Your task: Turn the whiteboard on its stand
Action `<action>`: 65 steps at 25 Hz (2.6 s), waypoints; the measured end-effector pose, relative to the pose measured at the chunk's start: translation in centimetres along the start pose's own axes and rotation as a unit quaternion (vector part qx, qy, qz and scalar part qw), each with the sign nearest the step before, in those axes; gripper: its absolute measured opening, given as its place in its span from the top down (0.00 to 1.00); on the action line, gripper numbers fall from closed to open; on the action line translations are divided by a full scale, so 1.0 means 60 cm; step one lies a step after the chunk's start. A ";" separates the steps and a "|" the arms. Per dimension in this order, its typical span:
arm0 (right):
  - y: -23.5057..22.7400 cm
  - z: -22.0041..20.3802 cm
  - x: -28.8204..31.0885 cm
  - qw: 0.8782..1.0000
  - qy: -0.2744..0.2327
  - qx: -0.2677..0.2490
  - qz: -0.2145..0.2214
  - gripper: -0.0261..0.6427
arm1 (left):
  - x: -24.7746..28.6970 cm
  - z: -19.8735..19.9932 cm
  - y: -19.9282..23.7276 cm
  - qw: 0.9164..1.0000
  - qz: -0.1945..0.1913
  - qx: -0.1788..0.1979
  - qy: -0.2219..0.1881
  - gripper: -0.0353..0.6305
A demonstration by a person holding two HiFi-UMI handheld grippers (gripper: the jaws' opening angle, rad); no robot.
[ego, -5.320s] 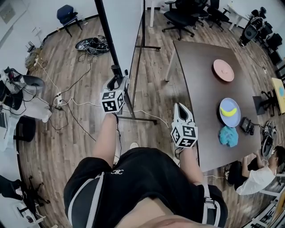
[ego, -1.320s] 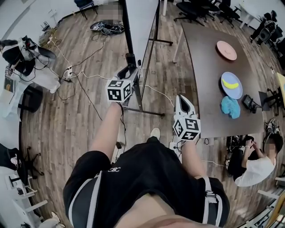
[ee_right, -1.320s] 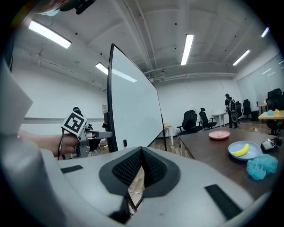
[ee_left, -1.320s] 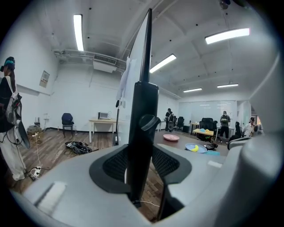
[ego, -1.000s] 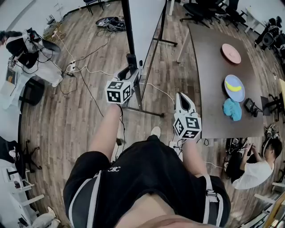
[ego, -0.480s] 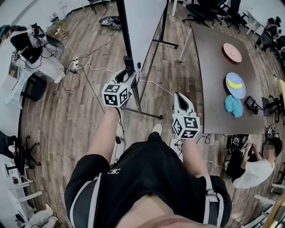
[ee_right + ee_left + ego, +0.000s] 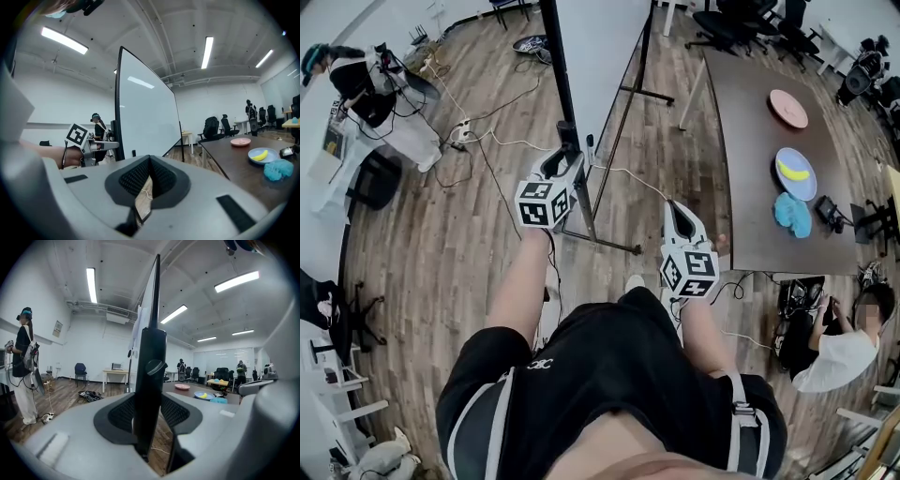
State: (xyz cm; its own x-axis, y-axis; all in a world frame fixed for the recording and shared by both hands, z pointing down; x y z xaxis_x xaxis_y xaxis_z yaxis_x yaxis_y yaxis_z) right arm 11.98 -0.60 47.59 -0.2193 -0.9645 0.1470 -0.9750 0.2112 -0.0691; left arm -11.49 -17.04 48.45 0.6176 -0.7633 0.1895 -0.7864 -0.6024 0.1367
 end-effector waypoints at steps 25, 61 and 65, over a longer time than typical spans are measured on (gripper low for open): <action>0.030 0.057 -0.024 0.998 -0.062 -0.018 0.021 0.95 | -0.161 0.012 -0.090 0.991 0.130 -0.015 -0.037 0.93; 0.073 0.023 -0.035 0.998 -0.051 -0.022 0.020 0.95 | -0.203 -0.022 -0.155 0.997 0.070 0.013 -0.043 0.93; 0.082 0.022 -0.035 0.998 -0.051 -0.023 0.021 0.95 | -0.210 -0.024 -0.152 0.997 0.069 0.012 -0.043 0.93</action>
State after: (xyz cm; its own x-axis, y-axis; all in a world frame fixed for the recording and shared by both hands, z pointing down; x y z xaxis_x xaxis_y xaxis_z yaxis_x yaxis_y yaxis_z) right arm 7.71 2.26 45.65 -0.2584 -0.9651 0.0429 -0.9659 0.2574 -0.0281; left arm -12.11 -1.61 46.20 0.5030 -0.8558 0.1207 -0.8641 -0.4948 0.0924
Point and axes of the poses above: the fingertips, and each gripper's own axes: x forward along the fingers, y to its left, z out of its top, the point moved 6 cm from there along -x, backward along the fingers, and after that the axes turned 2 degrees about -x, right-handed, at the moved point
